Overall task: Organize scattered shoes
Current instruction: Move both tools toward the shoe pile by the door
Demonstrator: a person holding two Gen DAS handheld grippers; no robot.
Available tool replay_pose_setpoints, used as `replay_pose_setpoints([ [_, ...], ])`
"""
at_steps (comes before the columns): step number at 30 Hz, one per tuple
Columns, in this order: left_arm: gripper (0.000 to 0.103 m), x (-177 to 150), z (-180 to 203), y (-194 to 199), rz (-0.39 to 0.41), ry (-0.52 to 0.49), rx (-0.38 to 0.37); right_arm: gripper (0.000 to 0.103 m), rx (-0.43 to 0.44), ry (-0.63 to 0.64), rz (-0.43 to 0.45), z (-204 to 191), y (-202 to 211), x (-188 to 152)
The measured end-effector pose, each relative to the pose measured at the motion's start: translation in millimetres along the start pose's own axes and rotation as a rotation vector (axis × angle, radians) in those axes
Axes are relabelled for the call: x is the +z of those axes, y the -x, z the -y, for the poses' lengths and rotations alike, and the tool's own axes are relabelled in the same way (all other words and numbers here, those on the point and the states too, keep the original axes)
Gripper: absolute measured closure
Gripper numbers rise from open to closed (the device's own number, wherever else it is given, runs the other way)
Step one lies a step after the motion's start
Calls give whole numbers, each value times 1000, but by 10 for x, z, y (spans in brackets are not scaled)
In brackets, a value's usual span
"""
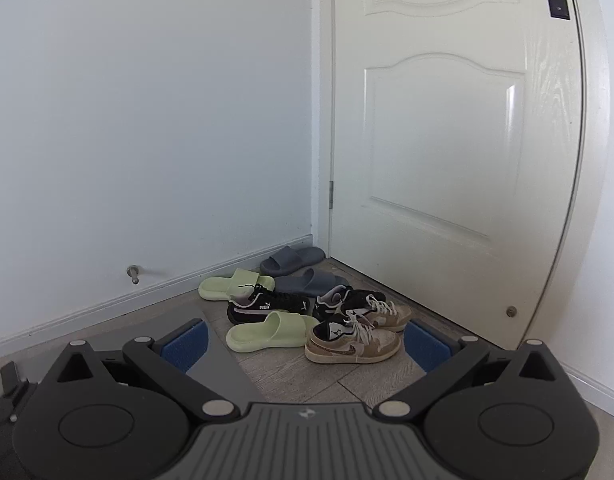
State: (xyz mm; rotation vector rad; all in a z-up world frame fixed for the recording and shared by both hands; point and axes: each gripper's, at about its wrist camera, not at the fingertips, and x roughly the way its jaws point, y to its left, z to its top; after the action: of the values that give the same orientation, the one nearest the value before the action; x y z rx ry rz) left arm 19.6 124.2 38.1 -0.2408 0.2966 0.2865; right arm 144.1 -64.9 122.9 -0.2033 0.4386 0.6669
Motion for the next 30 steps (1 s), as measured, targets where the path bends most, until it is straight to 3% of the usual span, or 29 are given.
replay_pose_setpoints([
  [2,1,-74,-51,-350,-51,2,-7,0,15,-9,-17,139,-396,-238],
  [6,5,-167,-118,-1237,-109,-28,55,0,17,18,-8,431,-1370,-681],
  [8,13,-212,-162,-1690,-185,-8,61,0,-60,-5,-53,585,-1842,-929],
  [10,19,-253,-205,-2113,-253,15,36,0,-44,-90,-155,788,-2258,-1145],
  [13,20,-275,-197,-2497,-275,0,36,0,-36,-53,-222,889,-2622,-1210],
  [16,21,-252,-182,-2668,-310,-12,36,0,-59,67,-198,881,-2959,-1159],
  [20,20,-132,-209,-2595,-268,-85,1,0,-8,68,-184,857,-3380,-1056],
  [23,20,-94,-263,-2701,-266,-136,14,0,43,68,-178,823,-3731,-1010],
  [30,18,-297,-258,-3132,-348,-179,41,0,156,-71,-136,1083,-3769,-1090],
])
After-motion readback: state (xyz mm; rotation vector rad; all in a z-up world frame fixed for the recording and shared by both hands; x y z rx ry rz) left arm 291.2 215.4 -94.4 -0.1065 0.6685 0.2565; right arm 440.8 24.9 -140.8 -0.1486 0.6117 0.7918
